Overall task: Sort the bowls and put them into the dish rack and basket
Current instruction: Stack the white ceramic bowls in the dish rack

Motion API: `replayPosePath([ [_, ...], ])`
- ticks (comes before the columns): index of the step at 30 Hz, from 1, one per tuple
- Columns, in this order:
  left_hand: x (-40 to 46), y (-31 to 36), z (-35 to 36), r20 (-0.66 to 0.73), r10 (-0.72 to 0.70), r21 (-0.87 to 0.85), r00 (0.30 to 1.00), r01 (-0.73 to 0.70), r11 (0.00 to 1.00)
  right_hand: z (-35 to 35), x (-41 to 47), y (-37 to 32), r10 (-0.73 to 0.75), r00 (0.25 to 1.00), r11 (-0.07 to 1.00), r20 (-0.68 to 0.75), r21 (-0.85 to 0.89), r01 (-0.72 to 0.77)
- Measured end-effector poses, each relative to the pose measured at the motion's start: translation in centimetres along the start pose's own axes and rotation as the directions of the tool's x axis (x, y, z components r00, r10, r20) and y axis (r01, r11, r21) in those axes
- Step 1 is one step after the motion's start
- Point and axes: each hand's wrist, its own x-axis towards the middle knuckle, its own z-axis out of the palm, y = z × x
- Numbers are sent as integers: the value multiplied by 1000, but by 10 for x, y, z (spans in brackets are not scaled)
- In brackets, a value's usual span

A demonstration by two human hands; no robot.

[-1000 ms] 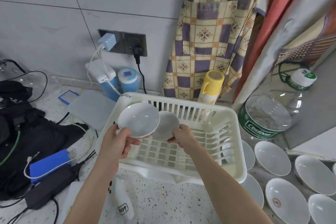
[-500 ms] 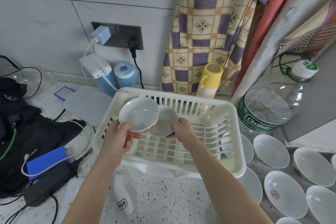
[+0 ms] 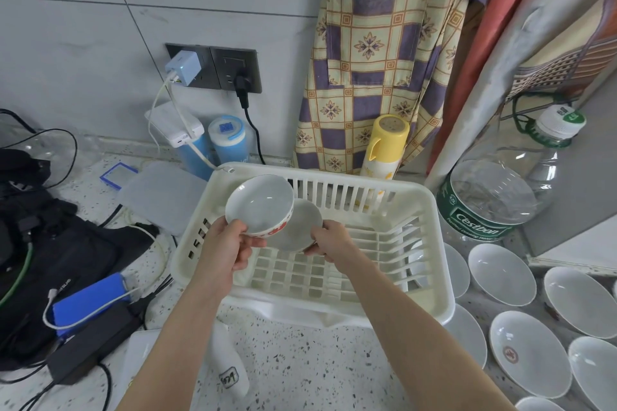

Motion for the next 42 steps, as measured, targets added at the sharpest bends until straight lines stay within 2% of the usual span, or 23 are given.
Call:
replayPosePath([
  [8, 8, -8, 1, -9, -34, 61, 999, 34, 998, 2, 0, 5, 34, 986, 999, 162, 32, -39],
  [10, 11, -8, 2, -20, -44, 84, 999, 46, 995, 1, -1, 3, 66, 982, 995, 175, 65, -78],
  [12, 14, -8, 4, -27, -45, 114, 999, 48, 992, -3, -5, -2, 78, 989, 997, 126, 16, -80],
  [14, 15, -7, 8, -37, -36, 157, 999, 41, 987, -9, -8, -5, 21, 1000, 997, -12, -74, -21],
  [16, 17, -7, 14, -44, -25, 207, 999, 34, 978, -13, -11, -5, -98, 984, 994, -151, -55, 91],
  [18, 21, -6, 18, -31, -29, 255, 999, 36, 966, -13, -14, -7, -222, 959, 974, -176, 0, 225],
  [20, 24, -8, 21, -5, -37, 318, 999, 37, 947, -10, -17, -11, -292, 948, 955, -128, 24, 297],
  [24, 30, -14, 24, 34, -46, 407, 998, 28, 913, -6, -17, -12, -351, 932, 933, -89, -115, 341],
  [29, 36, -19, 21, 8, -66, 410, 998, 57, 910, -2, -16, -16, -334, 935, 931, -118, -195, 308],
  [33, 40, -24, 12, -14, -54, 513, 998, 53, 856, 3, -14, -13, -304, 948, 922, -93, -281, 268],
  [37, 44, -30, 8, -17, -109, 597, 994, 98, 797, 6, -14, -12, -320, 944, 889, -83, -370, 269],
  [42, 53, -36, 15, 0, -167, 625, 986, 131, 770, 11, -14, -13, -343, 933, 834, -112, -493, 247],
])
